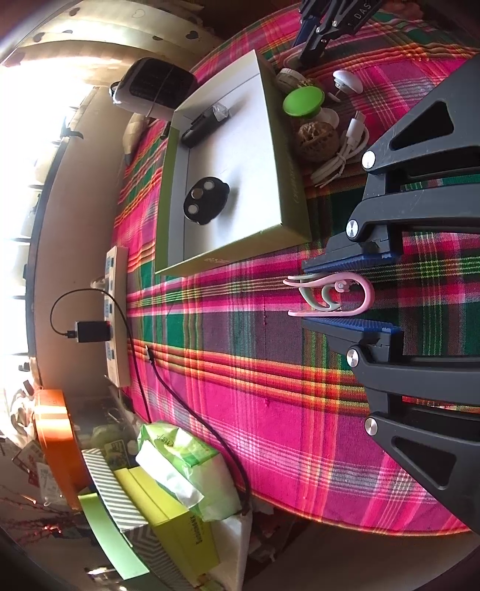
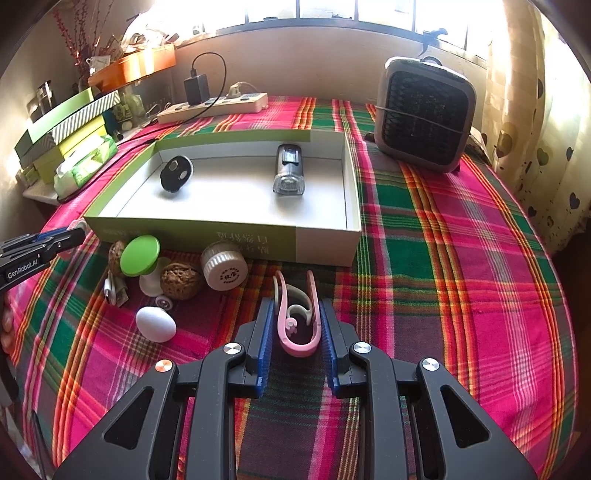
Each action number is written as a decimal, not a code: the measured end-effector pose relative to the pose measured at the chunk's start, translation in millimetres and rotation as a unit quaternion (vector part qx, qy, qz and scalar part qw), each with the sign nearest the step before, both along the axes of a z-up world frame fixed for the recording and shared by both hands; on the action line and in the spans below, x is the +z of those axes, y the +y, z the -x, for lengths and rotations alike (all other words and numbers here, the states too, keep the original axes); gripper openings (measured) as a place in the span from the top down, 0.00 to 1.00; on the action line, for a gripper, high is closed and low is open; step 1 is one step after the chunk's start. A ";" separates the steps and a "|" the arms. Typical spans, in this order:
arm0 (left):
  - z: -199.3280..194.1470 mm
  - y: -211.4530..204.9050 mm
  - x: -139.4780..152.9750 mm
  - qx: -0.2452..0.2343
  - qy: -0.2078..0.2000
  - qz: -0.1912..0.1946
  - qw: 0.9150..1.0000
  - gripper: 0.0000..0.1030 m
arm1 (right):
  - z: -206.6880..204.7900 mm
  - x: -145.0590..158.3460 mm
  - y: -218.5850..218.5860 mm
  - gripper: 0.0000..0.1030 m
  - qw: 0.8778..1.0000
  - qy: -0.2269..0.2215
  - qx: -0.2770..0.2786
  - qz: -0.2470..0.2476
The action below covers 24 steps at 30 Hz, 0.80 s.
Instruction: Organize objects
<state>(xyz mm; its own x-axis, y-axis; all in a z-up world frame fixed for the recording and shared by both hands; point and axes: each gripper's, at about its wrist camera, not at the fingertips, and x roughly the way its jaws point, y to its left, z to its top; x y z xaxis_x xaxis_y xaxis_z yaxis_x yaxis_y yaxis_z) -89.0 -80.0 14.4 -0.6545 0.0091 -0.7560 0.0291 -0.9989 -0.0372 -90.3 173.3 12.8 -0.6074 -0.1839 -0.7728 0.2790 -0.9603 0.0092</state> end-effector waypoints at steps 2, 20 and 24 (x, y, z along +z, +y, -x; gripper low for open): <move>-1.8 1.0 4.4 -0.004 0.005 -0.001 1.000 0.79 | 0.0 3.1 0.5 0.76 1.000 0.003 -0.001 0.001; 11.2 18.6 37.3 -0.045 0.030 -0.016 0.998 0.79 | 15.7 40.4 -13.4 0.76 0.999 0.026 0.021 0.021; 18.8 26.0 39.3 -0.055 0.030 -0.016 0.998 0.79 | 25.0 44.6 -22.5 0.76 0.999 0.027 0.031 0.021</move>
